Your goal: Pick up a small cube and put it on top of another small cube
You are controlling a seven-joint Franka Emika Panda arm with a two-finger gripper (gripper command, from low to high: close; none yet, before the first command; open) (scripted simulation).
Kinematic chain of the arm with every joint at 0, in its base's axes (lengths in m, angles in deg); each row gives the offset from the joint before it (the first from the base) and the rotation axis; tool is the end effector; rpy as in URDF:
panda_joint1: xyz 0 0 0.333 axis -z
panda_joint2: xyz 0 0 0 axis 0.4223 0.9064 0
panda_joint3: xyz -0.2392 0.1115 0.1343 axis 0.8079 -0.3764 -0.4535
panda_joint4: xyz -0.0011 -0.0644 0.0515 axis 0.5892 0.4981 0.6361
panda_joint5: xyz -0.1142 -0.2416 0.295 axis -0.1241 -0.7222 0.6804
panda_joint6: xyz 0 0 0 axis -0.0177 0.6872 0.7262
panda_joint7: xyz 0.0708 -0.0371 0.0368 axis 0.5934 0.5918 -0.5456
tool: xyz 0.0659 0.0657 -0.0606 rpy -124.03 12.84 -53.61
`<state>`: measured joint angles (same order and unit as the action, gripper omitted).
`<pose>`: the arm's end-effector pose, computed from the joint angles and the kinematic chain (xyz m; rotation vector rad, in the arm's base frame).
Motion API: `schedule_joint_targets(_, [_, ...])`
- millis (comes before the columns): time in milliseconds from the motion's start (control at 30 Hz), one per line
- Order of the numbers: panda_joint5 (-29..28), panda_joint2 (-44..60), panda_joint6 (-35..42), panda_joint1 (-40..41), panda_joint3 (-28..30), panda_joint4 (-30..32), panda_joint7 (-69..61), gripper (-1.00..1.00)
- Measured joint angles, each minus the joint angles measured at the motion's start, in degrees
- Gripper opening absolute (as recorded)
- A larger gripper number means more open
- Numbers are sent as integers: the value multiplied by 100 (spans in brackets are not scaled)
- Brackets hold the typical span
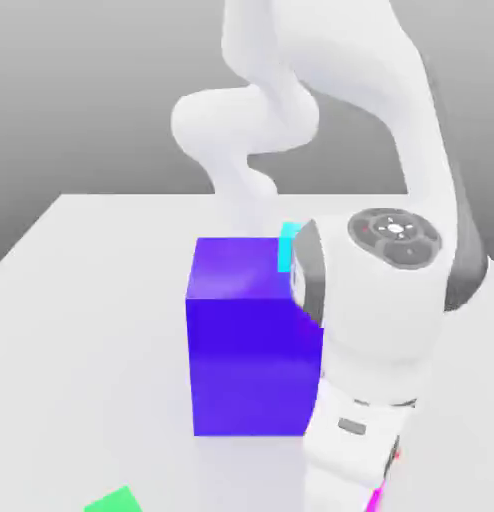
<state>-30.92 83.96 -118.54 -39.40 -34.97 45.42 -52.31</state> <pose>0.5435 0.0314 0.1828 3.1321 0.1635 -0.0044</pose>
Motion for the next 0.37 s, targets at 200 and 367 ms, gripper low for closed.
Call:
schedule_joint_targets(200, [534,68,7,872,661,9,299,-100])
schedule_joint_targets(367, [774,408,-256,1081,606,-42,215,100])
